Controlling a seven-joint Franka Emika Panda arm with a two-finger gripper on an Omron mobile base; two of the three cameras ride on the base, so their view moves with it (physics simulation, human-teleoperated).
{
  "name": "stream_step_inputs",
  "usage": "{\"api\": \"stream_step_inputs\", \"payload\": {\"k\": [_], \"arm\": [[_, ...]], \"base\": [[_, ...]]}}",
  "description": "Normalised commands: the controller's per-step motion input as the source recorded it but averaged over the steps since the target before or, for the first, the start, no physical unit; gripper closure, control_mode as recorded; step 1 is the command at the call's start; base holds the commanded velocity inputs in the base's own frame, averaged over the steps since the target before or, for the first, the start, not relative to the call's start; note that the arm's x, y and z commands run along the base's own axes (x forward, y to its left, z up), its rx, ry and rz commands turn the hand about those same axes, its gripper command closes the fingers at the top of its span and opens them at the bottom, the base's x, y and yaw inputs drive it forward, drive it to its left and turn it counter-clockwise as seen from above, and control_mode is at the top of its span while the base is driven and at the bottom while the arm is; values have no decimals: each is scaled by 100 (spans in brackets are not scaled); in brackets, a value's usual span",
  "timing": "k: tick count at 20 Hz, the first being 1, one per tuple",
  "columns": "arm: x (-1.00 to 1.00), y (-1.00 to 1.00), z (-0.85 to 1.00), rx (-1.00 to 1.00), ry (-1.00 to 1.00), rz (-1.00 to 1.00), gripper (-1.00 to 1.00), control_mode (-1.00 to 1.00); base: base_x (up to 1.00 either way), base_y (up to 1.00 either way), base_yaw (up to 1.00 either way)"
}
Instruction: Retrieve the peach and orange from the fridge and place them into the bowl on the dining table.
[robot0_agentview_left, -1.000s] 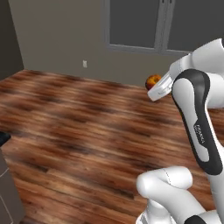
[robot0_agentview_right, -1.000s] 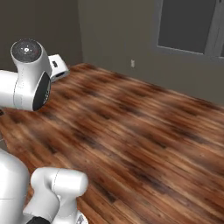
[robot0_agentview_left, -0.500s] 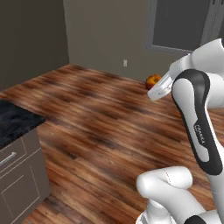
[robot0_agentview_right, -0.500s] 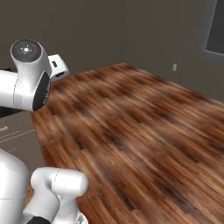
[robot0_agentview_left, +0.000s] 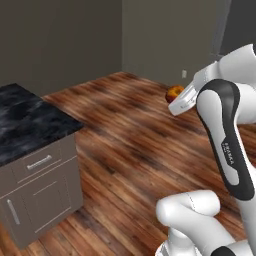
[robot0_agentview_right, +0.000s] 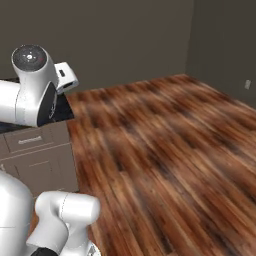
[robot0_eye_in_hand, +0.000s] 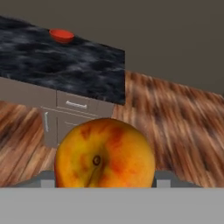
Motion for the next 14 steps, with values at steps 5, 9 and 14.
{"api": "stream_step_inputs", "payload": {"k": [5, 9, 14], "arm": [[0, 0, 0, 0, 0, 0, 100, 100], [0, 0, 0, 0, 0, 0, 100, 100], [0, 0, 0, 0, 0, 0, 100, 100]], "base": [[64, 0, 27], [100, -2, 11], [100, -22, 2]]}}
